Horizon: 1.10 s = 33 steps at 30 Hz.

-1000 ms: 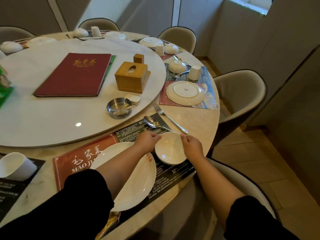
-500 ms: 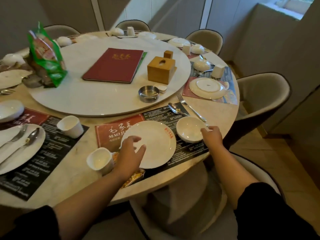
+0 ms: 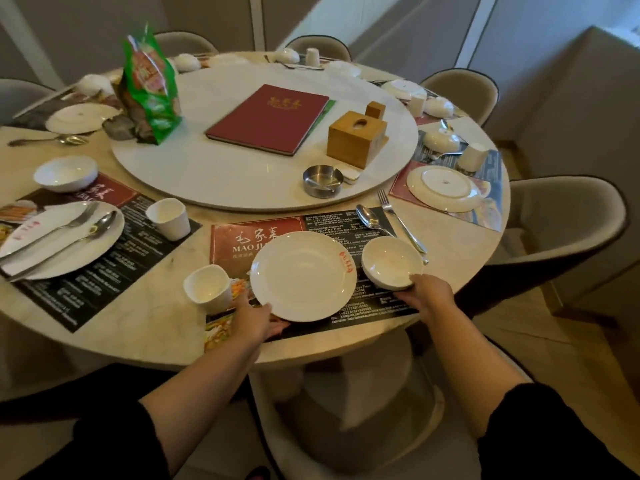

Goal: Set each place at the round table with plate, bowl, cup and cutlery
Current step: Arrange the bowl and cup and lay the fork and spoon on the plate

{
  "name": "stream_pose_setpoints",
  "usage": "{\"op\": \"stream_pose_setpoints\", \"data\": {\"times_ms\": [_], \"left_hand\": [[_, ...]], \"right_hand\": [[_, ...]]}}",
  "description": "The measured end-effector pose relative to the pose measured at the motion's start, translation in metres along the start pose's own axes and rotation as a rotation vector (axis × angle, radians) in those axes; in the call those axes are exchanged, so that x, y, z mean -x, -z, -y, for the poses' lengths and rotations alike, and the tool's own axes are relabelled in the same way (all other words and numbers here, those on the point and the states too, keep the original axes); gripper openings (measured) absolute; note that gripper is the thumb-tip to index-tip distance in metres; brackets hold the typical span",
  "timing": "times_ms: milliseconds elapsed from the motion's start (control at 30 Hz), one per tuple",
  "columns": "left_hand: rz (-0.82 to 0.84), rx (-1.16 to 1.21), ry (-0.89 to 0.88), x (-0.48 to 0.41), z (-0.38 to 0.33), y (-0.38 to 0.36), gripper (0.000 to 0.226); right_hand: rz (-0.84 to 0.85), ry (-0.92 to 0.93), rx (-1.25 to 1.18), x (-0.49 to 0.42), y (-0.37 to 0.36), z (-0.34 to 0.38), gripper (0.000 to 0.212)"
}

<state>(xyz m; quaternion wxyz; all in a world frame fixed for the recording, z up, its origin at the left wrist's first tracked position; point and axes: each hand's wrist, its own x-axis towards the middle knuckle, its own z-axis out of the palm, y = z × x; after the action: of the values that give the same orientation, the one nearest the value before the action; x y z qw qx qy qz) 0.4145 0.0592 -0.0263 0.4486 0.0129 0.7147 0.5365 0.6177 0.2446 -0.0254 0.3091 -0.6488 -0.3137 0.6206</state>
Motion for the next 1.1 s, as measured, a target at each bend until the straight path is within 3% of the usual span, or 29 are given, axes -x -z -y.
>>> {"op": "stream_pose_setpoints", "data": {"times_ms": [333,533,600,667,733,800,867,967,1100], "left_hand": [[-0.107,0.019,-0.051,0.008,0.013,-0.031,0.062],[-0.059,-0.053,-0.05,0.014,0.011,-0.025,0.055],[-0.211,-0.108,-0.128,0.019,0.016,-0.017,0.05],[-0.432,-0.138,-0.313,0.02,0.028,-0.002,0.051],[-0.64,-0.186,-0.503,0.019,0.035,0.02,0.063],[-0.743,-0.277,-0.572,0.015,0.033,0.045,0.08],[-0.685,-0.301,-0.562,0.007,0.022,0.067,0.096],[-0.433,-0.293,-0.482,-0.011,0.003,0.09,0.115],[-0.22,-0.359,-0.484,-0.03,-0.004,0.106,0.118]], "right_hand": [[0.174,-0.004,-0.067,0.001,-0.002,0.015,0.042],[0.323,0.026,-0.008,0.012,-0.043,0.024,0.038],[0.373,-0.012,0.042,0.018,-0.067,0.025,0.037],[0.42,-0.042,0.098,0.026,-0.097,0.022,0.036],[0.461,-0.054,0.145,0.034,-0.131,0.02,0.036],[0.497,-0.057,0.201,0.042,-0.165,0.017,0.033],[0.533,-0.033,0.252,0.05,-0.194,0.012,0.029],[0.551,-0.001,0.278,0.056,-0.231,0.003,0.031],[0.525,-0.014,0.304,0.06,-0.256,-0.004,0.034]]}}
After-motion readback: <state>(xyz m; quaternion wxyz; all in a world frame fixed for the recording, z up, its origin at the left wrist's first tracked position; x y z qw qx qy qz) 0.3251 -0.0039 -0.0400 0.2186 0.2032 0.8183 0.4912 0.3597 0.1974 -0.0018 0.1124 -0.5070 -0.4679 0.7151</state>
